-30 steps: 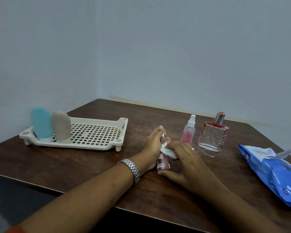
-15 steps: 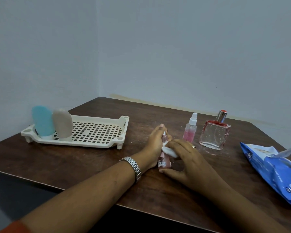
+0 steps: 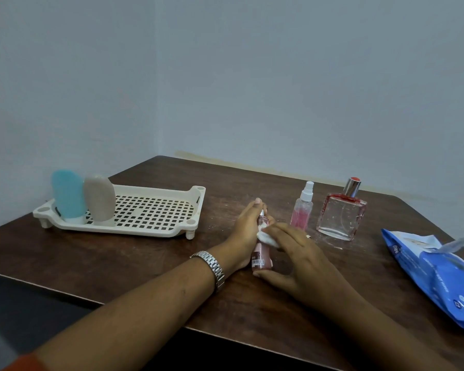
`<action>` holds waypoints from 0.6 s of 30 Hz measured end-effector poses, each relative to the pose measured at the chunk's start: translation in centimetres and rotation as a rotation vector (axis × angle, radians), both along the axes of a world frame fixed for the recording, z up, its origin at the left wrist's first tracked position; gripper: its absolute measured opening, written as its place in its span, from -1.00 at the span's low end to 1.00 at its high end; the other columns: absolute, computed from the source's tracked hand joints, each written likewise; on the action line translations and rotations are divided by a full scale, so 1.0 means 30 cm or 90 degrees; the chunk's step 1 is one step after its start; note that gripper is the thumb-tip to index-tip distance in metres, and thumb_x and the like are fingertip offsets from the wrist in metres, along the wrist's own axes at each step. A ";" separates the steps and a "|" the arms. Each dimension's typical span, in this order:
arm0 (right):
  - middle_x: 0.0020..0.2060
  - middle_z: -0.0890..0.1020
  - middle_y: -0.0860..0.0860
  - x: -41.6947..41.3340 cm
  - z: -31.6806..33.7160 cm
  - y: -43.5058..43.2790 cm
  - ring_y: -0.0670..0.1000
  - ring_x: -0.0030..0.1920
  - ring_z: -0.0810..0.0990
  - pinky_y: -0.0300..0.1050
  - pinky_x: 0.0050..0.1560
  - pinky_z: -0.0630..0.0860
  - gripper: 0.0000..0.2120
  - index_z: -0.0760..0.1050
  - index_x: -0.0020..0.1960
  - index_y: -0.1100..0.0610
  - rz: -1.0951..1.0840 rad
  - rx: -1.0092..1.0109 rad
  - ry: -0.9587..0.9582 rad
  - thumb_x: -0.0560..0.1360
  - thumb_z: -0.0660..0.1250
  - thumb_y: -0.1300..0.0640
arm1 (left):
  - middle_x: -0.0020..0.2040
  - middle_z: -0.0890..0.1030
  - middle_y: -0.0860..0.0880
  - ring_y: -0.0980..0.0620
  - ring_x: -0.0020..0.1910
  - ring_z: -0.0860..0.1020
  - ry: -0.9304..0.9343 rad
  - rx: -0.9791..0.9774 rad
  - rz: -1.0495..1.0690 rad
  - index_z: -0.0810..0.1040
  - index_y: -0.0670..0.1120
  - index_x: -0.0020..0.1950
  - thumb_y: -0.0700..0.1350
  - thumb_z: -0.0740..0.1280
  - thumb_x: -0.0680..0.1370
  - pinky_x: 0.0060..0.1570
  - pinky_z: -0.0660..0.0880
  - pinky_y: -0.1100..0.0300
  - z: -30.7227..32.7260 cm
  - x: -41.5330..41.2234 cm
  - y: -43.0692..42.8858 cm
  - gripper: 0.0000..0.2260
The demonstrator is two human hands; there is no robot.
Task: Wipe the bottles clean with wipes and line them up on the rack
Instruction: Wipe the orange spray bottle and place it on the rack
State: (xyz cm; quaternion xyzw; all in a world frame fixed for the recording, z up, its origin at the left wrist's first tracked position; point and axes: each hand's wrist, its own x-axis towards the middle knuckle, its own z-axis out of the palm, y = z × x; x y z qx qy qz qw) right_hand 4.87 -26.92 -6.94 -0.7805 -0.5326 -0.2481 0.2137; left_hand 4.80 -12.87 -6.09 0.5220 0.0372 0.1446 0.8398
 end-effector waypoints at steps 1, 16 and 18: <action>0.28 0.44 -0.03 0.005 0.000 0.000 -0.13 0.29 0.36 -0.29 0.31 0.26 -0.33 0.32 0.37 0.06 -0.003 -0.005 0.025 0.38 0.32 -0.24 | -0.46 0.45 0.01 0.11 -0.48 0.41 0.000 0.011 0.002 0.37 -0.09 -0.25 -0.03 0.08 0.67 -0.37 0.37 0.21 -0.002 0.000 -0.002 -0.68; -0.03 0.59 -0.04 -0.014 0.007 -0.004 -0.11 -0.04 0.53 -0.25 -0.03 0.52 -0.63 0.52 0.06 0.11 0.019 0.014 -0.045 0.42 0.30 -0.15 | -0.46 0.39 -0.04 0.07 -0.50 0.34 -0.001 -0.032 -0.005 0.33 -0.09 -0.22 -0.03 0.04 0.68 -0.47 0.31 0.25 0.009 0.000 0.003 -0.70; -0.03 0.59 -0.03 -0.017 0.006 -0.005 -0.10 -0.04 0.54 -0.25 -0.02 0.51 -0.63 0.51 0.06 0.11 0.015 0.015 -0.058 0.43 0.29 -0.15 | -0.46 0.39 -0.04 0.07 -0.49 0.34 -0.008 -0.028 -0.003 0.33 -0.09 -0.21 -0.03 0.04 0.68 -0.46 0.30 0.24 0.012 0.000 0.005 -0.70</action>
